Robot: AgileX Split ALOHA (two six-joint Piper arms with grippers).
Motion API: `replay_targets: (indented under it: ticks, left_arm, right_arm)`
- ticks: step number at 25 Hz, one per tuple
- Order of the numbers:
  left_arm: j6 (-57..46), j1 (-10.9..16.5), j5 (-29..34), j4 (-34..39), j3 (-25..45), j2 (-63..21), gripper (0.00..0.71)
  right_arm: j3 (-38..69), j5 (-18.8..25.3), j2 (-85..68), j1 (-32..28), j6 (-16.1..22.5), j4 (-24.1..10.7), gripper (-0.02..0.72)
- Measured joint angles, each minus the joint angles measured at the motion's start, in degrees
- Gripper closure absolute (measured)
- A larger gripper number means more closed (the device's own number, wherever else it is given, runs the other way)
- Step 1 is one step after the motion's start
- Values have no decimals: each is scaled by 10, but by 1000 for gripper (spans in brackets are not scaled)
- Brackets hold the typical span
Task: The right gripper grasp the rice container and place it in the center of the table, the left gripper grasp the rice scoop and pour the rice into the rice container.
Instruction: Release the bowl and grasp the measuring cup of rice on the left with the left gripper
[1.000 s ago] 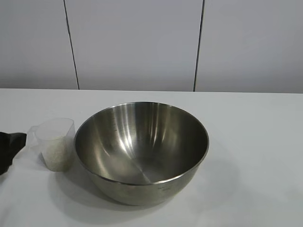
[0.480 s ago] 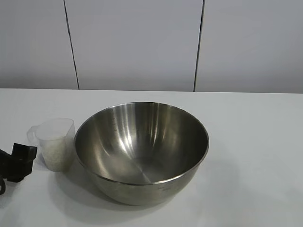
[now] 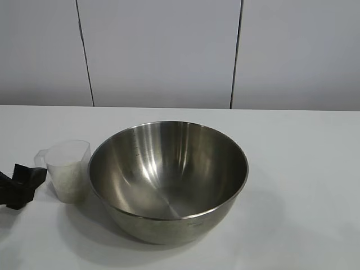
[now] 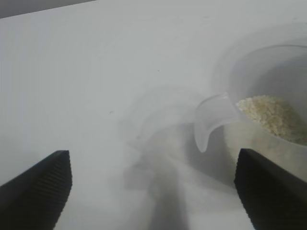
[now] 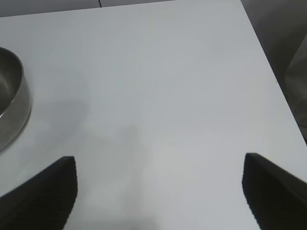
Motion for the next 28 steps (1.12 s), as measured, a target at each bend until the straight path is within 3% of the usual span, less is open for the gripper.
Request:
replay_targets:
  ticks: [20,25,28]
  left_arm:
    - [-7,0,0,3,-78,1,61]
    - [-22,0,2,3,-89,1,188]
    - [-24,0,2,3,-93,1,334]
  right_arm:
    - [0,-1,0,0,0,0,64]
    - [0,-1,0,0,0,0,64]
    - [0,-1,0,0,0,0,64]
